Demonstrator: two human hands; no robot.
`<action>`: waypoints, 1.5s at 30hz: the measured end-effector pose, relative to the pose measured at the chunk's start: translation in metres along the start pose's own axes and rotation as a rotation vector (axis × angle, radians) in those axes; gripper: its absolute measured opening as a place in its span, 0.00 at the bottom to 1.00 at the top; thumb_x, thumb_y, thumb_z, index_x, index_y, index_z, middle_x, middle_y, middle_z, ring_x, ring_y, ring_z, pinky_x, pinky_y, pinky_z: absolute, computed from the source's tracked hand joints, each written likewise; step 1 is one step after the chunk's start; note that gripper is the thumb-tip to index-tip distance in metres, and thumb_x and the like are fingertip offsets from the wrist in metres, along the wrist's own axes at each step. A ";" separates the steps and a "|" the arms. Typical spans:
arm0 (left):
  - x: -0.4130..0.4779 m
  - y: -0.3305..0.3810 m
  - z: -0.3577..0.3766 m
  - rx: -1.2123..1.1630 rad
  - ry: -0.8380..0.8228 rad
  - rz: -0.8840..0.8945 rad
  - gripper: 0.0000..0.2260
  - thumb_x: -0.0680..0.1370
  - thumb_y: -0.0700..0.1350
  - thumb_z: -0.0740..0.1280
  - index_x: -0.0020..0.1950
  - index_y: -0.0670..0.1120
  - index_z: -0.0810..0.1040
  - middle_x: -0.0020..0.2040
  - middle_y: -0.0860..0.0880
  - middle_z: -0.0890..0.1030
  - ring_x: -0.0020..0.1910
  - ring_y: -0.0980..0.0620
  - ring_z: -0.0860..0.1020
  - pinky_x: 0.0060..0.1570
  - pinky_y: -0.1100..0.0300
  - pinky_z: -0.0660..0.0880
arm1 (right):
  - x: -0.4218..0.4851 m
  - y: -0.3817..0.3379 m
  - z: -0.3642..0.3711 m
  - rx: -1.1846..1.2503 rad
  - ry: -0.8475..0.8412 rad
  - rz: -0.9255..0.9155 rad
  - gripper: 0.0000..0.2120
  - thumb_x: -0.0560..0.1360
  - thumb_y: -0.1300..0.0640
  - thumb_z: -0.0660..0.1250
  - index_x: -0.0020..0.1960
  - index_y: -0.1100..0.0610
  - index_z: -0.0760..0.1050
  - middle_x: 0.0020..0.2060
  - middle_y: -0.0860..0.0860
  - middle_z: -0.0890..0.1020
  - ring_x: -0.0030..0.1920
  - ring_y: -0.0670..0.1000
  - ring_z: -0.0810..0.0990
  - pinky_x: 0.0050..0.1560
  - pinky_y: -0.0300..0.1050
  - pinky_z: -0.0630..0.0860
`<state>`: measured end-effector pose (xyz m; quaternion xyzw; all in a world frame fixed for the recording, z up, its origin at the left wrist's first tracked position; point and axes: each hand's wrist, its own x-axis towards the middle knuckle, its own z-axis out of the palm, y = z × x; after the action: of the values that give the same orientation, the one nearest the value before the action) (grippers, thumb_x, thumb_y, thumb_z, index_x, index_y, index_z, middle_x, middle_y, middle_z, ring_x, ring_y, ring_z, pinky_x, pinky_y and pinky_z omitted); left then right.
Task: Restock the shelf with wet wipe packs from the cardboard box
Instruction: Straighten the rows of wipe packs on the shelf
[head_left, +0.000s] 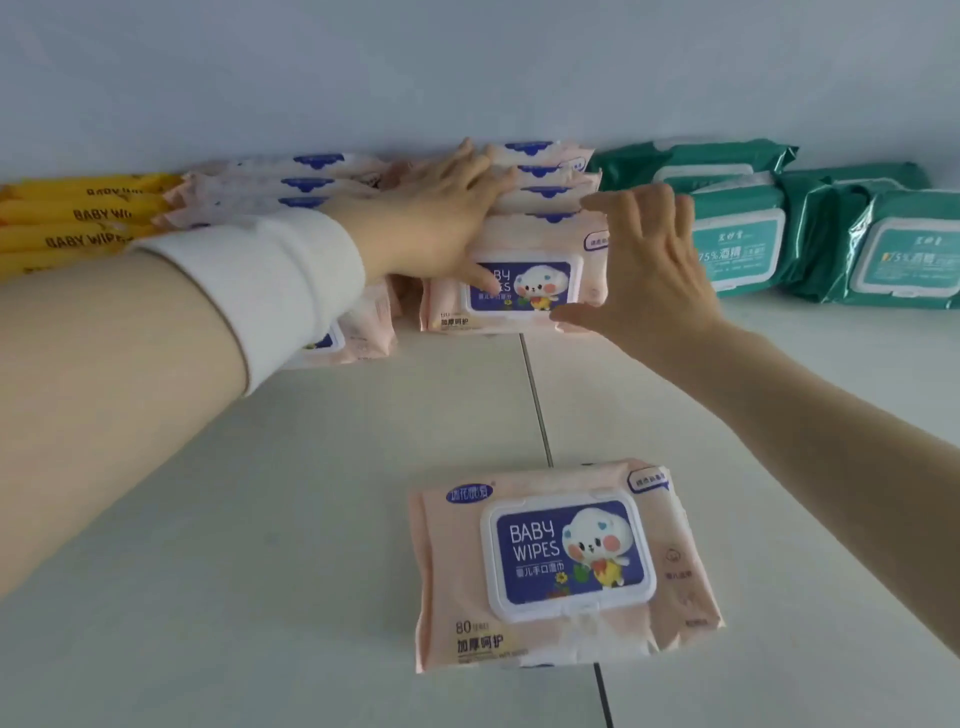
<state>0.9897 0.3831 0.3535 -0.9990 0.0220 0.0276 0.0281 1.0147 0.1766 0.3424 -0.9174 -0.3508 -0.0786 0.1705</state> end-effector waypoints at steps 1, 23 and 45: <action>0.001 0.000 0.002 0.004 0.020 0.010 0.48 0.67 0.62 0.70 0.76 0.46 0.47 0.77 0.42 0.47 0.76 0.42 0.44 0.72 0.41 0.50 | -0.015 0.002 -0.008 0.074 -0.090 -0.029 0.46 0.60 0.39 0.74 0.71 0.55 0.60 0.67 0.58 0.60 0.68 0.59 0.60 0.67 0.52 0.62; -0.019 0.012 -0.037 -0.278 -0.126 -0.034 0.52 0.58 0.74 0.57 0.76 0.49 0.51 0.77 0.48 0.52 0.76 0.49 0.53 0.72 0.52 0.52 | -0.010 0.006 0.014 -0.218 0.108 -0.218 0.33 0.64 0.45 0.74 0.62 0.62 0.69 0.58 0.59 0.73 0.59 0.61 0.69 0.57 0.52 0.63; -0.033 0.016 0.006 -0.011 0.047 -0.066 0.48 0.67 0.69 0.53 0.76 0.41 0.41 0.77 0.42 0.40 0.76 0.46 0.39 0.71 0.52 0.38 | -0.015 0.012 0.062 0.617 0.188 0.419 0.24 0.68 0.50 0.73 0.57 0.63 0.72 0.53 0.54 0.70 0.49 0.51 0.71 0.49 0.39 0.69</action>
<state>0.9555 0.3692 0.3485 -0.9997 -0.0105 0.0031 0.0231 1.0133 0.1817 0.2776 -0.8636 -0.1458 -0.0163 0.4824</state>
